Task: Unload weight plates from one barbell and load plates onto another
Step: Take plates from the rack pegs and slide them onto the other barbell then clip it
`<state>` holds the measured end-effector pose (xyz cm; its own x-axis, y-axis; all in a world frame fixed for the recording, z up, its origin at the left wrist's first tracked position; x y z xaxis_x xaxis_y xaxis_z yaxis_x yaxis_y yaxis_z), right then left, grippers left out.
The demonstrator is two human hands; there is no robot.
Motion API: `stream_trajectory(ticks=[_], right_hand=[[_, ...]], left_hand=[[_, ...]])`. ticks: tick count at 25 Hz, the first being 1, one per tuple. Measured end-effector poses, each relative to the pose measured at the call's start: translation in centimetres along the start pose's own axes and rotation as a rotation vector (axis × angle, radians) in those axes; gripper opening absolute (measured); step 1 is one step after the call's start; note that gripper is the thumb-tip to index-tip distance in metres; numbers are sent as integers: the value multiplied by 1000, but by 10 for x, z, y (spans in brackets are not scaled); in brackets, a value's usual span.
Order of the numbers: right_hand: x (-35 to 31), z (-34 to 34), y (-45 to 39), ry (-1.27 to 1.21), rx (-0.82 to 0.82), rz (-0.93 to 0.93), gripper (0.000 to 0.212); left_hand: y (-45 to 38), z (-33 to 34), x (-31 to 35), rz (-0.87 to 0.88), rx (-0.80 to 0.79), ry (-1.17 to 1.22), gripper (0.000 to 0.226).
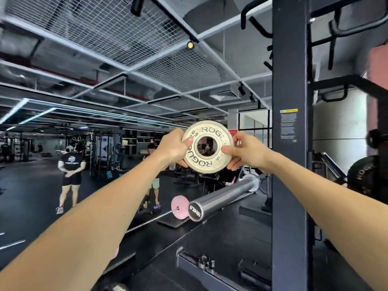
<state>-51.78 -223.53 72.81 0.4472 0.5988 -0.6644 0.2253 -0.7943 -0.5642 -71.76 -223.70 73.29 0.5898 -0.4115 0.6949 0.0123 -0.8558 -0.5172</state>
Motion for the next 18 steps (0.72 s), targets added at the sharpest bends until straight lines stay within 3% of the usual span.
stream_trajectory(ticks=[10,18], right_hand=[[58,14,-94,44,72,20,33],[54,13,-87,127,150,102,34]], left_hand=[[-114,27,-50,68,-47,32,16],[-132,38,-55,117,-156,123,15]])
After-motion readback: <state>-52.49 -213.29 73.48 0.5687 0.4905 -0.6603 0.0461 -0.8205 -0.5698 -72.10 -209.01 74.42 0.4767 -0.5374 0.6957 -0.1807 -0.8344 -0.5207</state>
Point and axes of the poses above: each hand's wrist, its own y-axis away from the middle knuckle, its own z-axis out of the palm, x = y × z, the point moved 6 cm from there along -y, towards the middle knuckle, and after that the axes turned 5 degrees about -z, right-handed, at the moved point
